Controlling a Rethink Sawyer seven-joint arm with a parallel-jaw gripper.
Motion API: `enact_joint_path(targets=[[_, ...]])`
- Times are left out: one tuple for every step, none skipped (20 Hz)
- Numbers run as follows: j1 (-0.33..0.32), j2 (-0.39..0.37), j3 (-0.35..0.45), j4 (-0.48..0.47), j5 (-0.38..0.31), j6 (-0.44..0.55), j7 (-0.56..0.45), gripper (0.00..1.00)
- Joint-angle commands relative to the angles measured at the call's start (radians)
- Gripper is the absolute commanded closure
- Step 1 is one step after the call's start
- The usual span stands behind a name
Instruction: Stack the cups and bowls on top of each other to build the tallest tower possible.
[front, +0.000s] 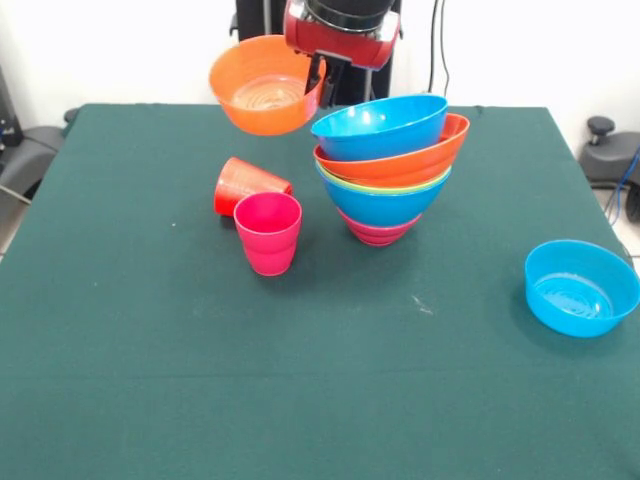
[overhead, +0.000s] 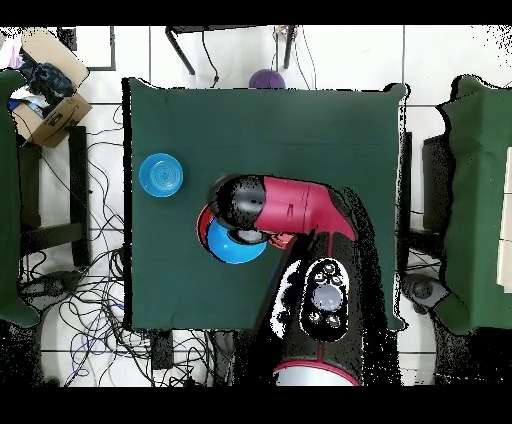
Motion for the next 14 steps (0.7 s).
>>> enact_joint_path(targets=[[0.019,-0.006,0.041,-0.082,0.031,0.137,0.146,1.00],[0.018,-0.007,0.042,-0.088,0.034,0.143,0.147,1.00],[0.017,-0.008,0.043,-0.092,0.036,0.148,0.144,1.00],[0.016,-0.012,0.047,-0.098,0.039,0.158,0.140,1.00],[0.016,-0.014,0.046,-0.104,0.039,0.167,0.138,1.00],[0.016,-0.019,0.047,-0.106,0.040,0.176,0.134,1.00],[0.016,-0.023,0.047,-0.109,0.040,0.185,0.130,1.00],[0.016,-0.022,0.046,-0.115,0.039,0.188,0.128,1.00],[0.016,-0.020,0.045,-0.120,0.038,0.190,0.127,1.00],[0.012,-0.012,0.046,-0.135,0.041,0.196,0.128,1.00],[0.012,-0.010,0.047,-0.135,0.044,0.196,0.130,1.00],[0.012,-0.006,0.050,-0.141,0.049,0.194,0.135,1.00],[0.013,-0.004,0.051,-0.139,0.054,0.188,0.141,1.00],[0.020,0.000,0.050,-0.139,0.062,0.182,0.159,1.00]])
